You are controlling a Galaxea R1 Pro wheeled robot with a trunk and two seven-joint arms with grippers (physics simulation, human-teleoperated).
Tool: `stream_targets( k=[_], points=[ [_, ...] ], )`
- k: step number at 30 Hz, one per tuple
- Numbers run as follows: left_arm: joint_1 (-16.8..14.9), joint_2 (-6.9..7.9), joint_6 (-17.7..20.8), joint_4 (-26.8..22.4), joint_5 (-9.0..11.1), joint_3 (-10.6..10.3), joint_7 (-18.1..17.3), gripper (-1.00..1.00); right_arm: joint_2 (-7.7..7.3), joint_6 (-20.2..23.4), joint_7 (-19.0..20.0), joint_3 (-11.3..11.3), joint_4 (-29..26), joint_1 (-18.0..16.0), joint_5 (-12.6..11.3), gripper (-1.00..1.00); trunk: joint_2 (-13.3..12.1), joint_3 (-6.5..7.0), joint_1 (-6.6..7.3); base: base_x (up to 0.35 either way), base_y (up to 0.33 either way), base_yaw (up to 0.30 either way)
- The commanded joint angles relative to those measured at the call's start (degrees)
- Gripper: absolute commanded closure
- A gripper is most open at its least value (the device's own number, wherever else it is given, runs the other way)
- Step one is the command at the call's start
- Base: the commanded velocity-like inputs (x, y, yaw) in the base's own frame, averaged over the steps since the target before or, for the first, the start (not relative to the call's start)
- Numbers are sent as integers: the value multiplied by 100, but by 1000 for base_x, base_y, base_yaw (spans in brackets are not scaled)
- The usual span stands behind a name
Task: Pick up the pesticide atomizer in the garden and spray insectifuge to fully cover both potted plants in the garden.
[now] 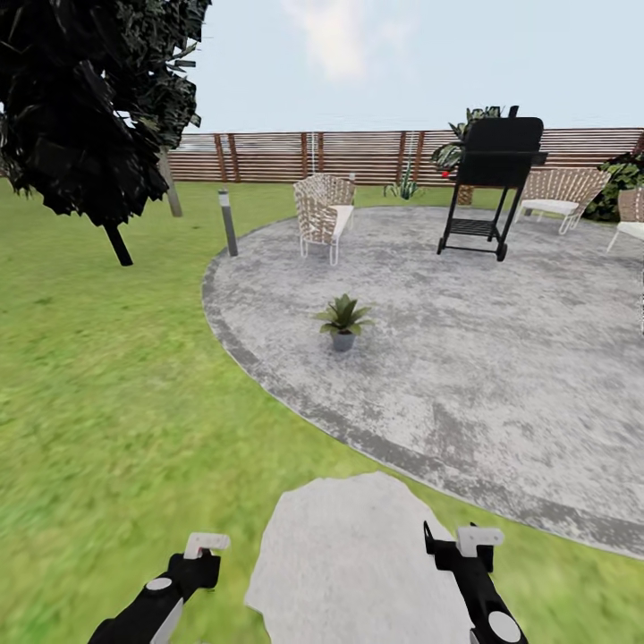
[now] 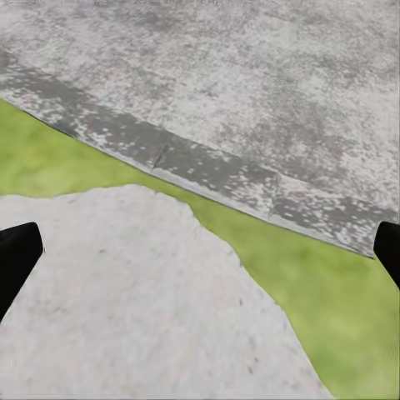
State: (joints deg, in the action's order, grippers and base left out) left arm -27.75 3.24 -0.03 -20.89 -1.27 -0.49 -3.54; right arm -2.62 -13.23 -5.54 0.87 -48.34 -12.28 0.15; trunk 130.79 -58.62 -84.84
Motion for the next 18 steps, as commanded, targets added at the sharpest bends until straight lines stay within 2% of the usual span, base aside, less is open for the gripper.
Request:
stream_targets(
  k=[1, 6, 18],
  points=[
    [-2, 1, -2, -2, -14, -4, -16, 100, -2, -13, -26, 10, 4, -2, 2, -100, 2, -5, -2, 291, 183, 0],
    [-2, -6, -6, 6, -14, -4, -21, 100, -2, -13, -26, 10, 17, -2, 2, -100, 2, -5, -2, 306, 170, -137],
    [-2, -8, -6, 6, -13, -12, -24, 100, -2, -13, -26, 10, 18, -2, 2, -100, 2, -5, -2, 299, 210, -256]
  ],
)
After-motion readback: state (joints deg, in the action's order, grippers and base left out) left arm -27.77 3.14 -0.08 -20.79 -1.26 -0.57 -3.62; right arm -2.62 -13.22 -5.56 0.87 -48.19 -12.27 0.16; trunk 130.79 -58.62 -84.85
